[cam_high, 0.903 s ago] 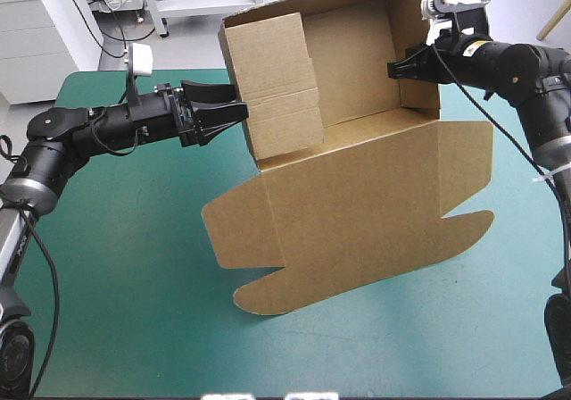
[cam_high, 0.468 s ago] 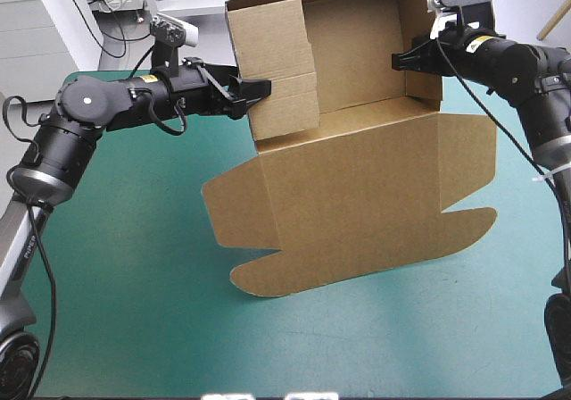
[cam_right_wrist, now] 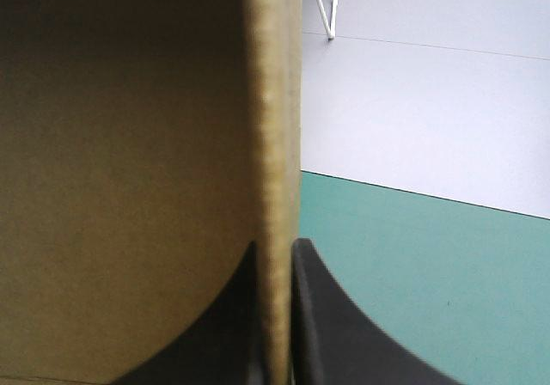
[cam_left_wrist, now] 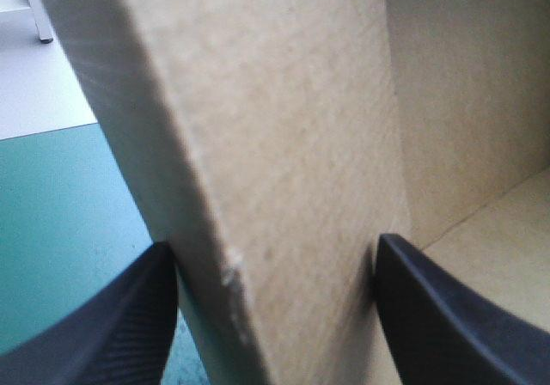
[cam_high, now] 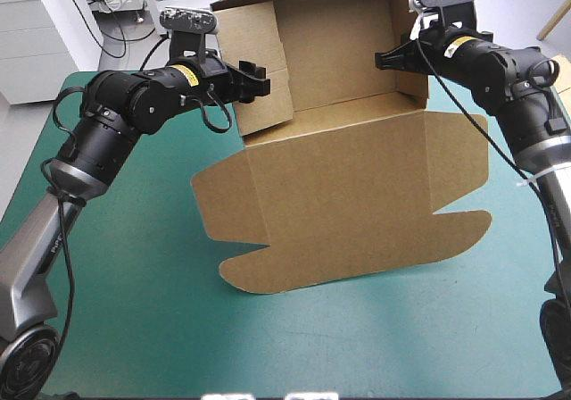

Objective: Fold the box

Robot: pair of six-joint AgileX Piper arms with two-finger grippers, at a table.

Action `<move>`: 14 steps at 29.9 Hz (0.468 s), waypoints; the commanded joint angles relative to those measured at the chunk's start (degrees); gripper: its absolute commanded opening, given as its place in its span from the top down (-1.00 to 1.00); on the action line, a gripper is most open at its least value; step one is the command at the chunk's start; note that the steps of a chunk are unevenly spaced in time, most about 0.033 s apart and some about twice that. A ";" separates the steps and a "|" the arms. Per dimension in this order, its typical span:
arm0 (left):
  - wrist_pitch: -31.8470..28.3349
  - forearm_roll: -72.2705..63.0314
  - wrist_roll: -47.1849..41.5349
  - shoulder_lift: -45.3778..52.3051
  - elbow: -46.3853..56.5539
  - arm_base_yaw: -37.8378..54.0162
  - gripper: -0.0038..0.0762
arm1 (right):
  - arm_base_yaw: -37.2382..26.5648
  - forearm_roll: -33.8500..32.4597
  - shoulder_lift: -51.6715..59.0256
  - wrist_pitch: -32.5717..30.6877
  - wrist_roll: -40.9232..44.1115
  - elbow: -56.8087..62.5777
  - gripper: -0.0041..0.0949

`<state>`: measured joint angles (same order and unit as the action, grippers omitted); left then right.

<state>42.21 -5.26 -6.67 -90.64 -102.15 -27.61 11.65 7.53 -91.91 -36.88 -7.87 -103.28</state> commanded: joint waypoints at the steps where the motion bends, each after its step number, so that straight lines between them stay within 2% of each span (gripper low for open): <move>1: -7.46 -0.91 -2.07 2.19 -2.21 -0.68 -0.10 | 0.72 2.67 2.36 5.31 1.43 -1.92 0.95; 9: -8.22 -2.91 -2.05 1.39 -2.21 -0.68 0.34 | 0.81 3.32 2.36 5.31 3.23 -1.92 0.95; 14: -8.82 -2.91 -2.05 1.16 -2.21 -0.68 0.73 | 0.81 6.38 2.36 4.30 3.23 -1.92 0.95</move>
<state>39.18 -3.93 -8.84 -91.25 -102.33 -27.36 11.61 6.31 -91.91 -36.65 -5.05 -103.28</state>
